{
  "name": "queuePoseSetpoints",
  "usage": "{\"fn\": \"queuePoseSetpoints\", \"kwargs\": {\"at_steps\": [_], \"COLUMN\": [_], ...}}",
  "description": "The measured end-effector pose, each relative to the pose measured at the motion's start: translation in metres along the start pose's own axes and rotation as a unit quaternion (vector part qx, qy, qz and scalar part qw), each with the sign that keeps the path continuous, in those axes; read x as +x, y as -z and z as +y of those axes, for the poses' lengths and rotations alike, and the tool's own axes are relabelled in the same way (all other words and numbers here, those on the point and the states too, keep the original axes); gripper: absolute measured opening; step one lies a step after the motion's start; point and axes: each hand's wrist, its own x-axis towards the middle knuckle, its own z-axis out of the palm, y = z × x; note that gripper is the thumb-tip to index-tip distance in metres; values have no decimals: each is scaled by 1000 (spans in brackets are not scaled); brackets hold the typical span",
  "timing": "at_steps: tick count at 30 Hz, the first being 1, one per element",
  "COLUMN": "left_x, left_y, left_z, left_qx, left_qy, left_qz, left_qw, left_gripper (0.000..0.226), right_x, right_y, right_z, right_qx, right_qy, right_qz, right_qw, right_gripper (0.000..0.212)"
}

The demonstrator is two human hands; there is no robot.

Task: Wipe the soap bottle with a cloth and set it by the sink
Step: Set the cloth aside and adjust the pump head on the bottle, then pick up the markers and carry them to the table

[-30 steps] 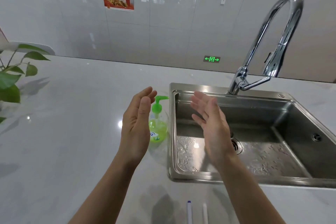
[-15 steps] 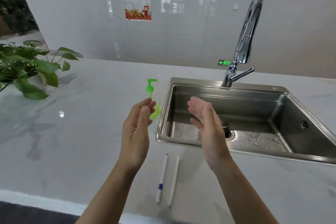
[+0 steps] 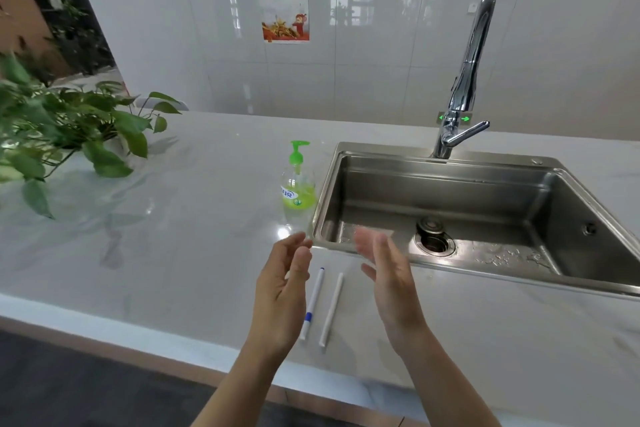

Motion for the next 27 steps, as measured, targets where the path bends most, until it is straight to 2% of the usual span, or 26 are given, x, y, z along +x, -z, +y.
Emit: {"fn": "queuePoseSetpoints", "kwargs": {"at_steps": [3,7,9,11,15,20,24,27], "left_x": [7,12,13,15,22,34,42,45], "left_y": [-3,-4,-5,-6,-9,-11,-12,-11], "left_z": [-13,-35,-42,-50,-60,-64,-65,-68], "left_qx": [58,217,280,319,363,382,388,392], "left_qy": [27,25,20,17,15,15,19,20], "left_qz": [-21,-56,-71,-75,-70,-78,-98,-103], "left_qw": [998,974,957,944,929,921,916,914], "left_gripper": [17,28,29,27,23,13,19,20], "right_x": [7,12,15,18,25,32,37,40], "right_y": [-2,-2,-3,-7,-20,-32,-39,-40], "right_z": [18,35,39,43,46,46,44,42], "right_qx": [-76,-238,-321,-403,-483,-526,-560,-562], "right_qy": [-18,-26,-30,-42,-103,-130,-146,-159], "right_qz": [19,19,28,26,0,-17,-39,-47], "right_qw": [997,971,946,914,869,840,814,811], "right_gripper": [17,14,4,13,28,31,30,31]}}
